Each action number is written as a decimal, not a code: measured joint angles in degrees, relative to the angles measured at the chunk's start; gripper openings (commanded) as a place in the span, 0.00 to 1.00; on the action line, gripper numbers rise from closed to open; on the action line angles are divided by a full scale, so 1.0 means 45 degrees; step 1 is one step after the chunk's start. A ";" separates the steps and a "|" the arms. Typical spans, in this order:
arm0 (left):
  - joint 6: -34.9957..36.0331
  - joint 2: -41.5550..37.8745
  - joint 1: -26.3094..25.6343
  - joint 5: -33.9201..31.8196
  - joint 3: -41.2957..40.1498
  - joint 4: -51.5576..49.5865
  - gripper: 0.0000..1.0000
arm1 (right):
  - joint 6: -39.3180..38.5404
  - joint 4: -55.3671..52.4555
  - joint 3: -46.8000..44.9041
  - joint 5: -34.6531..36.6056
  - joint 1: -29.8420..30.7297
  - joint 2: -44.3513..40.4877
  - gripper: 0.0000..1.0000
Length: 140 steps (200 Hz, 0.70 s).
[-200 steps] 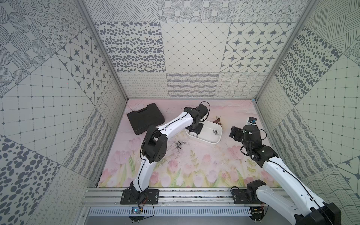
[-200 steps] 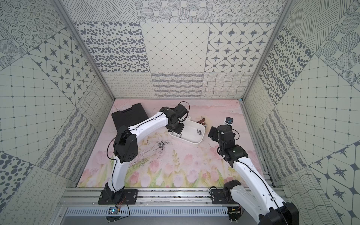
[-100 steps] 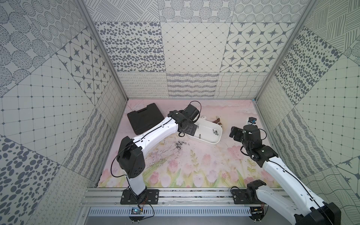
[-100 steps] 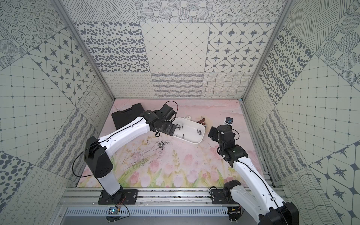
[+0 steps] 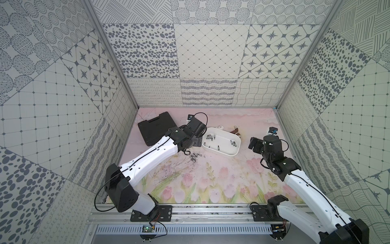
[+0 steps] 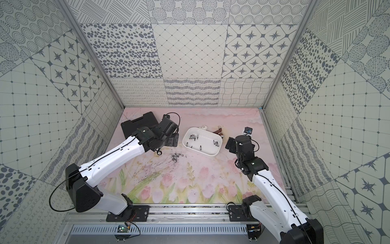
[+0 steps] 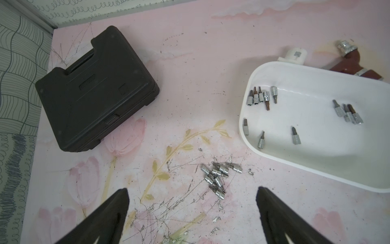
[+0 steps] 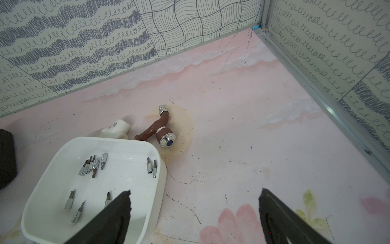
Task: Put the bit on the desktop into the storage box
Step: Place the screwdriver bit in the storage box, then pick up the screwdriver bit from the center of the board.
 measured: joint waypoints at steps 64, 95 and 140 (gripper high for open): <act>-0.3706 0.0729 0.0588 0.0053 0.1413 -0.2093 0.94 | -0.0005 0.0000 0.0000 0.0005 0.0000 0.0000 0.97; -0.5629 0.0860 0.0646 0.0379 0.1438 -0.2929 0.92 | 0.0000 -0.0005 0.0000 0.0000 0.0000 0.0000 0.97; -0.8092 0.1345 0.0646 0.1345 0.0835 -0.3313 0.81 | 0.0010 0.0000 0.0000 0.0000 0.0000 0.0000 0.97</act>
